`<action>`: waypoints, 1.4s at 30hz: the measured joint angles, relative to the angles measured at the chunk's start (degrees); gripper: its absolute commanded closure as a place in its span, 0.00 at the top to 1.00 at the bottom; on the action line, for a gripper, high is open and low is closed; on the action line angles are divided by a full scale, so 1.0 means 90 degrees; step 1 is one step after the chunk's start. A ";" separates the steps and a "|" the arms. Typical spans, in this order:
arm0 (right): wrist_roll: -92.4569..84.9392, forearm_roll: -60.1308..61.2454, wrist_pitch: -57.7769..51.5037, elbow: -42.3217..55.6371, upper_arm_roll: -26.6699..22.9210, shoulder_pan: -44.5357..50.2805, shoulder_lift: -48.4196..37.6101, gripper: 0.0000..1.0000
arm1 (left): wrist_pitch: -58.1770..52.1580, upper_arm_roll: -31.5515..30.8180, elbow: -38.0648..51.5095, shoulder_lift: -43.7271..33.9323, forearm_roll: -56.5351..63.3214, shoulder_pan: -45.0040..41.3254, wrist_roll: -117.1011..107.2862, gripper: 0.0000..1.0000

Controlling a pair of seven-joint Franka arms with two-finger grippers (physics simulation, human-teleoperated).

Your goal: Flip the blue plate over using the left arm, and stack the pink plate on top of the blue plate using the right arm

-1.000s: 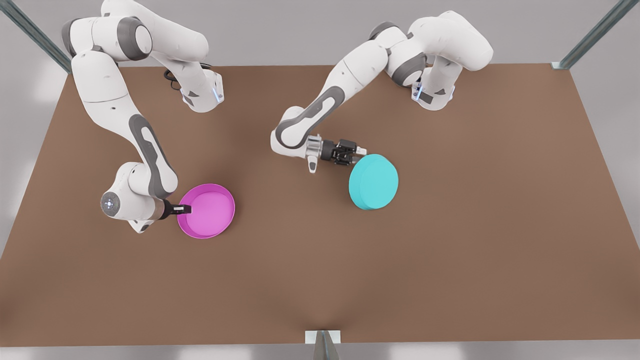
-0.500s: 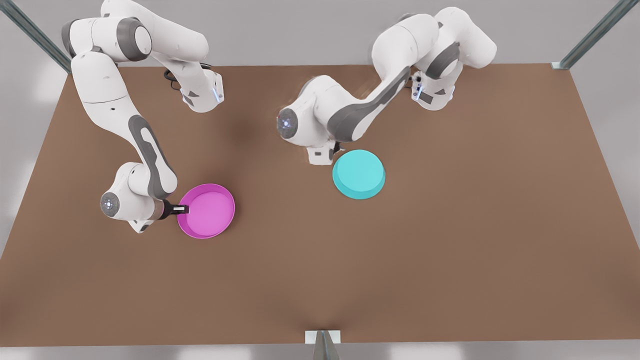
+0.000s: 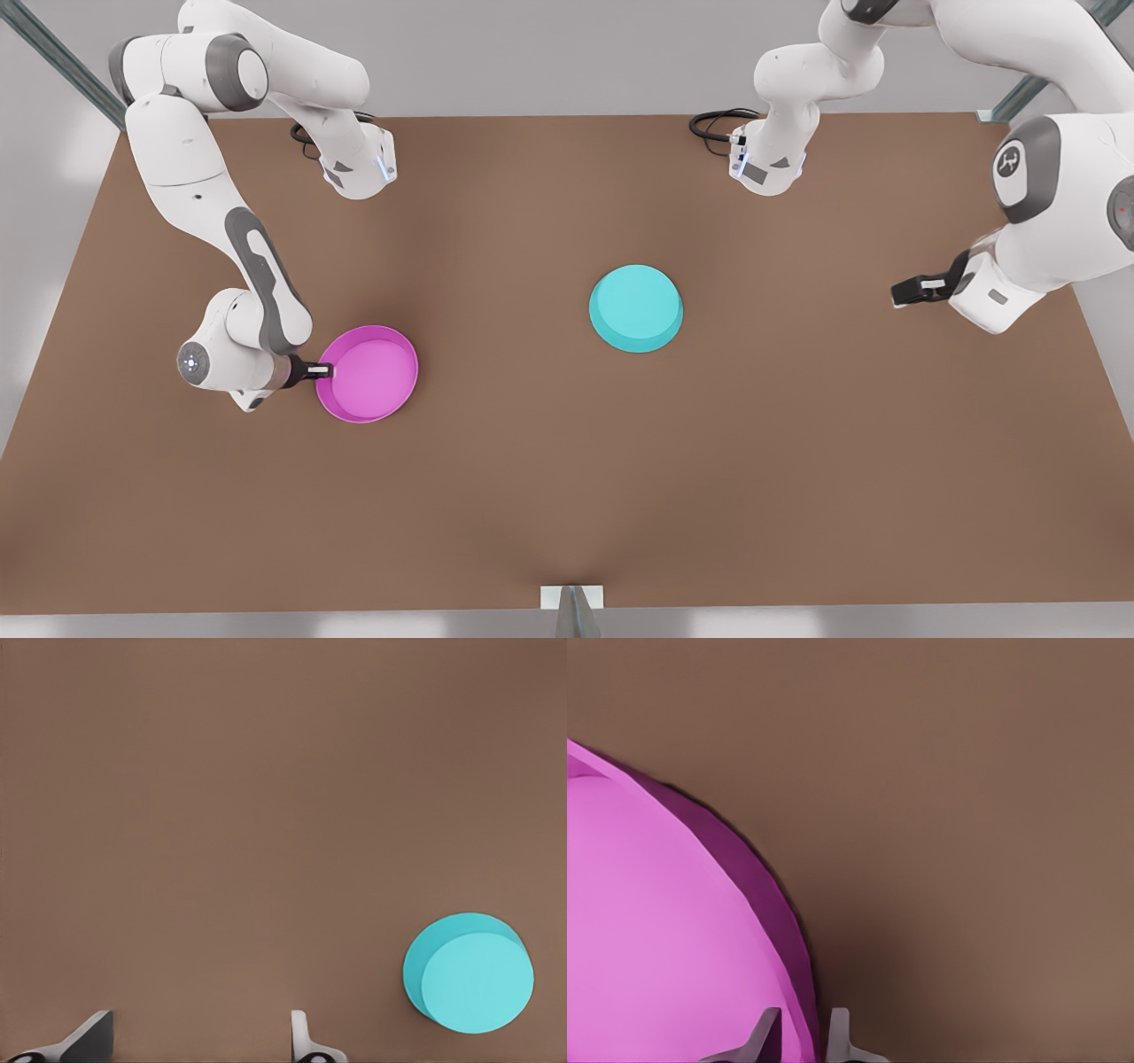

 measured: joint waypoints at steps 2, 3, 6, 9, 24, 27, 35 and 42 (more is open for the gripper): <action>0.0000 0.0000 0.0000 -0.0001 0.0000 0.0000 0.0000 0.34 | -0.0004 -0.0001 0.0000 -0.0005 0.0026 -0.0030 0.0000 1.00; 0.0000 0.0000 -0.0009 -0.0001 0.0000 0.0002 0.0000 0.33 | -0.0004 0.0000 0.0006 -0.0005 0.0035 -0.0017 0.0009 1.00; 0.0000 0.0000 -0.0020 -0.0001 0.0000 0.0010 0.0000 0.27 | -0.0015 -0.0001 0.0010 -0.0005 0.0050 -0.0022 0.0019 1.00; -0.0023 0.0035 -0.0016 0.0000 0.0001 0.0009 0.0005 0.24 | -0.0020 0.0005 0.0010 -0.0008 0.0058 -0.0023 0.0025 1.00; 0.0047 0.0065 -0.0749 0.0535 0.0000 0.0047 0.0009 0.21 | -0.0014 0.0009 0.0010 -0.0011 0.0071 -0.0021 0.0068 1.00; 0.0076 0.0091 -0.1052 0.0772 0.0005 0.0106 0.0001 0.21 | -0.0004 0.0009 0.0010 -0.0005 0.0071 -0.0021 0.0068 1.00; 0.0259 0.0372 -0.1426 0.0996 0.0851 0.0112 -0.0050 0.21 | -0.0014 0.0009 0.0010 -0.0014 0.0071 -0.0021 0.0068 1.00; 0.0749 0.0765 -0.0682 0.0923 0.2067 0.0675 -0.0040 0.21 | -0.0014 0.0009 0.0010 -0.0014 0.0071 -0.0021 0.0068 1.00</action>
